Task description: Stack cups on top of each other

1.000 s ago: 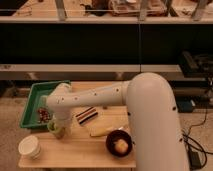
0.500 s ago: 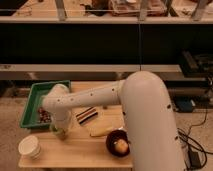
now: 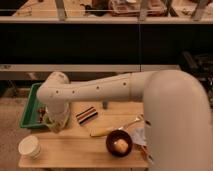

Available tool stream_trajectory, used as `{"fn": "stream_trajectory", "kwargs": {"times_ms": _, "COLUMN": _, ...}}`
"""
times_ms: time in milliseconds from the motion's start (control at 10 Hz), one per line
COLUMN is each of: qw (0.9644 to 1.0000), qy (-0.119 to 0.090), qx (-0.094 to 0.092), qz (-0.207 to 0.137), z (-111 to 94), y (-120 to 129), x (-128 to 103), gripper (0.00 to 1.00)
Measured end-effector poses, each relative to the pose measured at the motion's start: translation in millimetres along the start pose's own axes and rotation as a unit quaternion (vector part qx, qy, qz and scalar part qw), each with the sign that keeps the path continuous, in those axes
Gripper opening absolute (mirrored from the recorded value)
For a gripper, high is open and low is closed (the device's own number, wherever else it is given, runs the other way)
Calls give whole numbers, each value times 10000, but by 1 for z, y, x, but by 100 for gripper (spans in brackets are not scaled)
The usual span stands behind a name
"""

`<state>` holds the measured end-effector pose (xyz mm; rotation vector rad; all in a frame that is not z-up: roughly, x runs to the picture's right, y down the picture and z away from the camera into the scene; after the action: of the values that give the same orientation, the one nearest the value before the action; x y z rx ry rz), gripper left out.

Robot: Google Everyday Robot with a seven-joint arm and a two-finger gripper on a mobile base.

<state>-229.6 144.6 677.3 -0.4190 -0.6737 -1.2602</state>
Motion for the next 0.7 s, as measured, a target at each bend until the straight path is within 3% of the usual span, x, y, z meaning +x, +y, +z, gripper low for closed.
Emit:
{"fn": "stream_trajectory", "kwargs": {"times_ms": 200, "qw": 9979, "qy": -118, "qx": 544, "qz": -324, "z": -23, "y": -22, "x": -7, "gripper": 14}}
{"fn": "stream_trajectory", "kwargs": {"times_ms": 500, "qw": 9907, "qy": -441, "qx": 862, "qz": -956, "z": -18, "y": -71, "x": -25, "gripper": 14}}
{"fn": "stream_trajectory", "kwargs": {"times_ms": 700, "qw": 9816, "qy": -662, "qx": 958, "qz": -1510, "z": -1, "y": -102, "x": -43, "gripper": 14}}
